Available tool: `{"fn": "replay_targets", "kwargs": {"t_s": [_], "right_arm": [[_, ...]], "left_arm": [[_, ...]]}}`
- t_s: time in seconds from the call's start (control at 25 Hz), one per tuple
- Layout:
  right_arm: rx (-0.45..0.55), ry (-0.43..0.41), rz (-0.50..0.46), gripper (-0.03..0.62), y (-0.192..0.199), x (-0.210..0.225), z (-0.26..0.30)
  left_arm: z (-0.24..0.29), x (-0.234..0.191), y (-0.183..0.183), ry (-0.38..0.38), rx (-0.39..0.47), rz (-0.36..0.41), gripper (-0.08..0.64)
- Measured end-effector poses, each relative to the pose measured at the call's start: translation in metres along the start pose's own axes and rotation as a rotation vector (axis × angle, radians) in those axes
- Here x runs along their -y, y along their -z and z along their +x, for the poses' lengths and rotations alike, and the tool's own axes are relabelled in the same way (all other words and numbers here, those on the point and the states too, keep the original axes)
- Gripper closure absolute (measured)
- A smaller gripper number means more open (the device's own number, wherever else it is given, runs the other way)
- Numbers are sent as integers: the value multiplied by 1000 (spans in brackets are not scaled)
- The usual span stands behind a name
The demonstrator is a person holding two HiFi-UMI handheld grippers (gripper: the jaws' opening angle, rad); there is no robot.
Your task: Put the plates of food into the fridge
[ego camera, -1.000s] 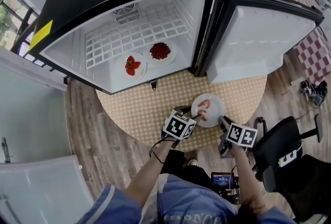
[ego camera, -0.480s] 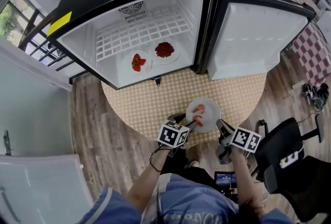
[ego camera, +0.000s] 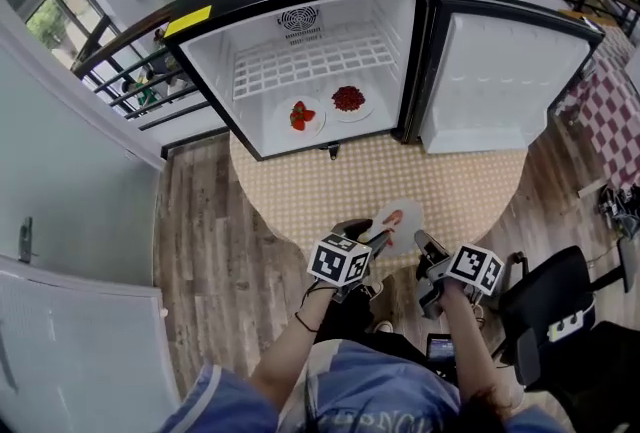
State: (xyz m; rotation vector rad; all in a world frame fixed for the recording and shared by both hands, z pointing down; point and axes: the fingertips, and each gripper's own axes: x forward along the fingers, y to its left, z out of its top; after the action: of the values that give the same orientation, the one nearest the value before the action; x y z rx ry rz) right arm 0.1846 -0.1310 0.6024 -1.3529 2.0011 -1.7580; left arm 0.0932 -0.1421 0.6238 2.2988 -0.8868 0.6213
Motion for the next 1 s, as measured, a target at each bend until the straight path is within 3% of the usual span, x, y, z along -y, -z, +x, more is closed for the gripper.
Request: {"fn": "replay_targets", "kwargs": {"t_s": [0.12,0.16,0.28,0.4,0.52,0.76,0.92,1.0], "right_arm": [[5,102,-128,568,5,14,20],[2,129,-125,569,5,23,29],[20,125,1,569,1,35,44],[21,119,8,569,-3,36,49],[14,112,47,569,-2,35,50],[5,117,80,569,1,36,52],[-7,126,79,568,1,35,54],[-12,134,76,569,2,35,54]], "left_arm": [[4,-5,-5,-54,8,29,359],[7,-11,-2,-81,-5,23,359],[2,-19,13,-115,-39,-16,357],[-13,-22,40,-131,-54,-61,357],[-17,-21,71,-103,-53,-211,357],[-7,-5,77,63,127,-659,357],[6,-16,67,103,200,-823,357],[9,-22,63,107,219,-848,364]]}}
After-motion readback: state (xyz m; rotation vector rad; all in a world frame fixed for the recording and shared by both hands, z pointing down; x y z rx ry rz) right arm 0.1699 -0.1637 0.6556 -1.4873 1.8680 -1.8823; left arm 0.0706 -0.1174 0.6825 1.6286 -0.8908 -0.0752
